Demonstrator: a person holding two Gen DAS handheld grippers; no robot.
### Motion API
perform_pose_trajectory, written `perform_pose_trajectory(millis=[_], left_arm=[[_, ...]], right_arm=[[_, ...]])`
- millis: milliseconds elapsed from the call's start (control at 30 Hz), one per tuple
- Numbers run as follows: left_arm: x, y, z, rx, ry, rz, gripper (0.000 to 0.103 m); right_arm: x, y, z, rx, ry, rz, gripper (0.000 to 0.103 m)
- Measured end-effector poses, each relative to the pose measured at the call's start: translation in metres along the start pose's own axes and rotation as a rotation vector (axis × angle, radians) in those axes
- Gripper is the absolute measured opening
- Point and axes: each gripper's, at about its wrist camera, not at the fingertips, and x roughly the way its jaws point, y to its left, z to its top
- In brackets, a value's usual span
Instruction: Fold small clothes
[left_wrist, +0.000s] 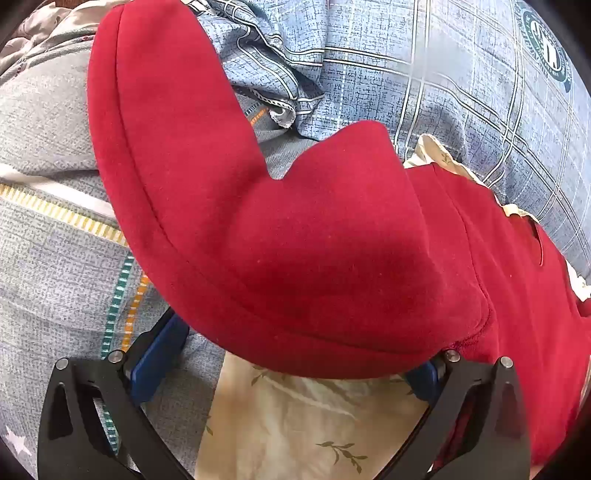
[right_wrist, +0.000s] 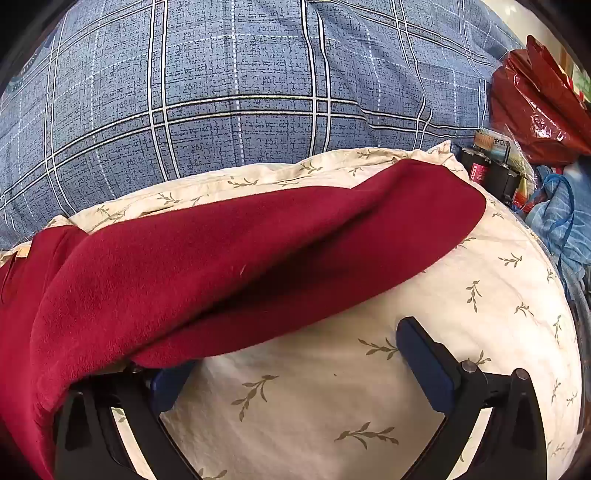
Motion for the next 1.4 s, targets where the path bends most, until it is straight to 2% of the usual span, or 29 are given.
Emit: perform_pose_trajectory(millis=[1000, 1067, 1267, 1400], left_arm=[[0.001, -0.003, 0.000, 0.010, 0.005, 0.006, 0.103], [-0.002, -0.005, -0.002, 0.021, 0.005, 0.018, 0.103], [-0.019, -0.009, -0.010, 0.029, -0.006, 0.051, 0.103], [-0.042, -0.015, -0.015, 0.059, -0.053, 0.045, 0.103]], right_arm=[[-0.001, 0.001, -0.001, 0.012, 0.014, -0.012, 0.102], [-0.009, 0.003, -0.006, 0.031, 0.032, -0.019, 0.103], [-0.051, 0.004, -0.037, 0.033, 0.122, 0.046, 0.103], [-0.102, 0.018, -0.052, -0.009, 0.079, 0.131, 0.103]])
